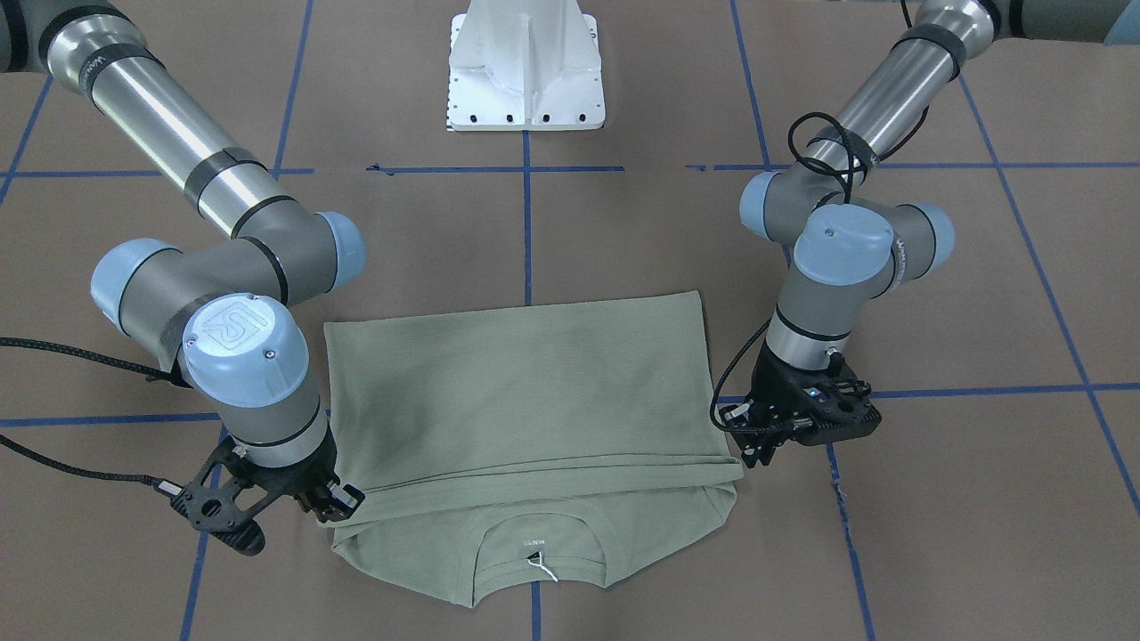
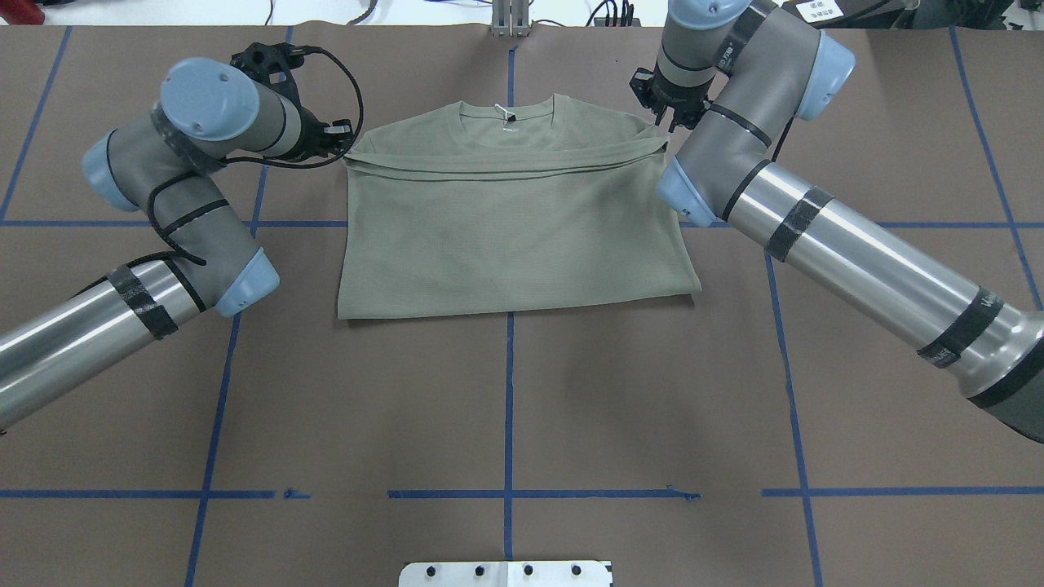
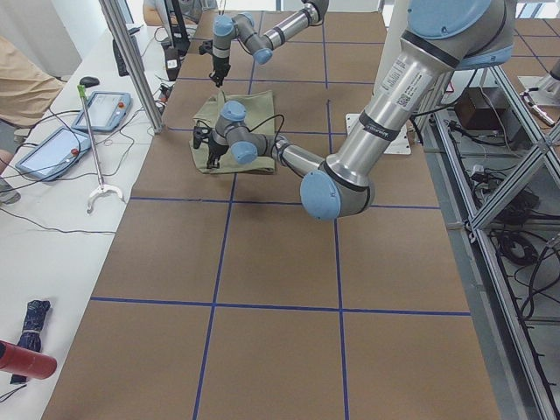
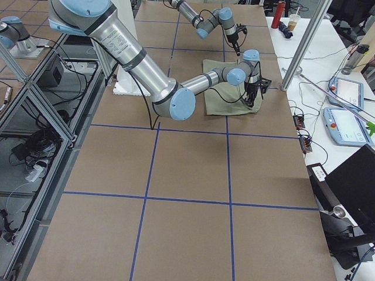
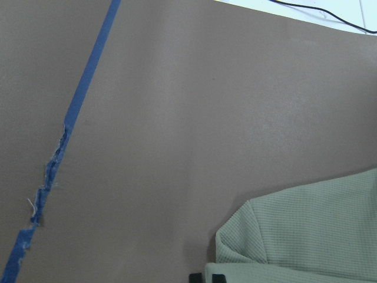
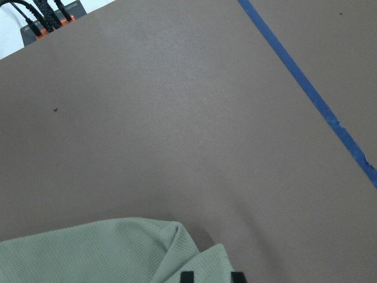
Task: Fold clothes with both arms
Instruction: 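Move the right gripper down to the folded shirt's side edge nearest it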
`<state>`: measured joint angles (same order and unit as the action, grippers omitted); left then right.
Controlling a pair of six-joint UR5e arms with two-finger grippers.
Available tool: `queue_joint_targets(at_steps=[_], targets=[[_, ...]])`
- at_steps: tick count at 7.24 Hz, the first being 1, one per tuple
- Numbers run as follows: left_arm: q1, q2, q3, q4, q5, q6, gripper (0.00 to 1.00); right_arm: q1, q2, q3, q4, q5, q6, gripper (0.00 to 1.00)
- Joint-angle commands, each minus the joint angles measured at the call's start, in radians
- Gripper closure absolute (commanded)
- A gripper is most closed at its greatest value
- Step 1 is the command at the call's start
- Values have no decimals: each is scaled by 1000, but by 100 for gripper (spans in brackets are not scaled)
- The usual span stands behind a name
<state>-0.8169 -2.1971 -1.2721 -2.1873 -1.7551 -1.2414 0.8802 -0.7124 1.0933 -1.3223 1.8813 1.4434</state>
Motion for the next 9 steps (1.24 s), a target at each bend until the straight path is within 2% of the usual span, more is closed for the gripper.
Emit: queue_joint_targets(at_steps=[1, 2, 4, 5, 7, 9], targets=[[-28, 0, -7, 0, -7, 0, 65, 3, -1, 51, -3, 10, 20, 36], [-30, 0, -6, 0, -7, -1, 65, -1, -69, 162, -12, 30, 50, 33], [-30, 2, -10, 3, -27, -1, 65, -87, -288, 446, -2, 25, 211, 30], [-31, 5, -13, 6, -32, -1, 65, -124, -367, 547, -2, 19, 298, 27], [-30, 7, -19, 7, -35, -1, 65, -220, -461, 637, -2, -112, 437, 23], [-30, 7, -21, 9, -34, -1, 65, -247, -476, 619, -2, -117, 473, 21]])
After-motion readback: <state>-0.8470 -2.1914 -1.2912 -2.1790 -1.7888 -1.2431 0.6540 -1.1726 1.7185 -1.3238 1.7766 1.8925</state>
